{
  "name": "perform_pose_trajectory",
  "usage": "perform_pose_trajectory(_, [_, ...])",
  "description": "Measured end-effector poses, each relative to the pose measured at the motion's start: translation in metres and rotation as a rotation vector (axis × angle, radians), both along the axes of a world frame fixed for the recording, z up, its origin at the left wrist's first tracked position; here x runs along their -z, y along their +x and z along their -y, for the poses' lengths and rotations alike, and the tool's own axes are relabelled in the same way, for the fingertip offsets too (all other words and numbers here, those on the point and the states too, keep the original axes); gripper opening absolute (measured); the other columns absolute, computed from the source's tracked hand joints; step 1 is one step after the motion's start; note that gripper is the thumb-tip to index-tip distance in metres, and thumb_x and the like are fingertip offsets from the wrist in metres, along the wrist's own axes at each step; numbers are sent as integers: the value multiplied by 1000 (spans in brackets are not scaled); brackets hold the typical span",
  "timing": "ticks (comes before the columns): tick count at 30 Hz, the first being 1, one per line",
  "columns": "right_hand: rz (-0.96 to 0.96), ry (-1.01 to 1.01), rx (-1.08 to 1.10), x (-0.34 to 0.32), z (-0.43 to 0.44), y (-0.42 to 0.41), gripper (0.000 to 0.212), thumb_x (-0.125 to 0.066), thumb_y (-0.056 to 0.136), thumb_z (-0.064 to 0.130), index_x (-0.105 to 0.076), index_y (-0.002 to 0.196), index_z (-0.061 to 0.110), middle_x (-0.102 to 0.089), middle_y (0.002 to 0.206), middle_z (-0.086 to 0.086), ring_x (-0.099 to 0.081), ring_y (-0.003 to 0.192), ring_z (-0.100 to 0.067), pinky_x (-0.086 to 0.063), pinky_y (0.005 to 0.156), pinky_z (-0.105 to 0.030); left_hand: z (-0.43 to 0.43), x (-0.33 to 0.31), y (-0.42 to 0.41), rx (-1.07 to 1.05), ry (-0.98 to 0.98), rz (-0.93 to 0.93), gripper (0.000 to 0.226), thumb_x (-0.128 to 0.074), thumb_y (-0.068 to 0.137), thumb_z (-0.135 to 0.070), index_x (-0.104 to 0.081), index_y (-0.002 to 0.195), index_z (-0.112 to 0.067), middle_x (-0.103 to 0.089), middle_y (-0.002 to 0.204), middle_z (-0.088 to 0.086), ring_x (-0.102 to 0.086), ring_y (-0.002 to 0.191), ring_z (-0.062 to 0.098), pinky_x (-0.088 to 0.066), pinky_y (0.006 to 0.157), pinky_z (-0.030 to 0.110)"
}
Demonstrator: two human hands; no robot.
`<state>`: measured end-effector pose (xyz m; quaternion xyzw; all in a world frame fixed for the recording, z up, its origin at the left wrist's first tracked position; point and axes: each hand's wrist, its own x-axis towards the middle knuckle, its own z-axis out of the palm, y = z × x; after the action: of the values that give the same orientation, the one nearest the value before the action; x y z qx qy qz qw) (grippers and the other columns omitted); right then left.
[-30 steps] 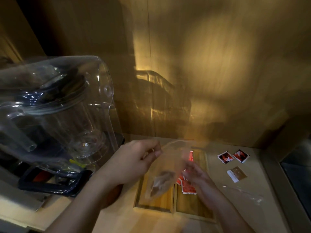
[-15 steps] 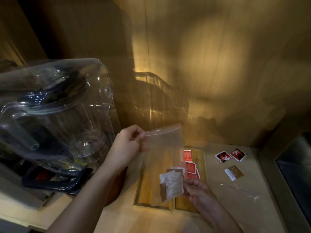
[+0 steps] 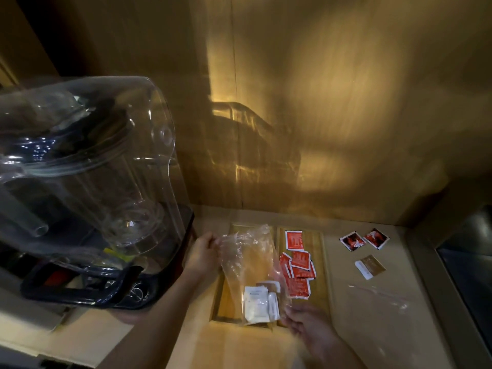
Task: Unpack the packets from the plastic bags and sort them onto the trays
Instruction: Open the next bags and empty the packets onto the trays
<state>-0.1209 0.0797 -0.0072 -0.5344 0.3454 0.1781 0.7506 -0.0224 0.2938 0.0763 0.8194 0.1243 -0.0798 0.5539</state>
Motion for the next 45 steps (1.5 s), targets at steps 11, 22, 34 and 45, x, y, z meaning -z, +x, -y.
perform_pose_trajectory(11, [-97,-74,18,20,-10,14,32,-51,86,-10,-52,57,1,-48,49,-13,-35,23,-7,-22,27,-12,7,62,19,-132,-22,-97,13,-56,86,-21,-54,99,-23,-68,100,9,-67,90,26,-55,87,46])
perform_pose_trajectory(22, [-168,-109,-29,19,-14,16,13,-53,84,-5,-55,77,6,-58,44,-6,-48,30,-13,-25,32,-12,13,104,-51,361,278,-336,60,-79,61,-48,-44,100,-19,-63,97,-2,-62,90,18,-44,72,26])
perform_pose_trajectory(34, [-105,-213,-128,1,-22,39,20,-54,84,-2,-57,65,6,-52,46,-8,-43,30,-13,-25,32,-14,5,97,-47,92,117,-114,33,-72,74,-16,-58,47,-30,-59,56,-6,-57,60,11,-45,62,33])
perform_pose_trajectory(45, [-20,-179,-220,-24,-22,43,27,-59,81,-1,-55,55,8,-48,35,-4,-41,29,-13,-24,36,-13,-8,72,-47,79,20,-158,21,-67,76,-9,-61,57,-16,-54,55,-4,-55,58,6,-41,57,22])
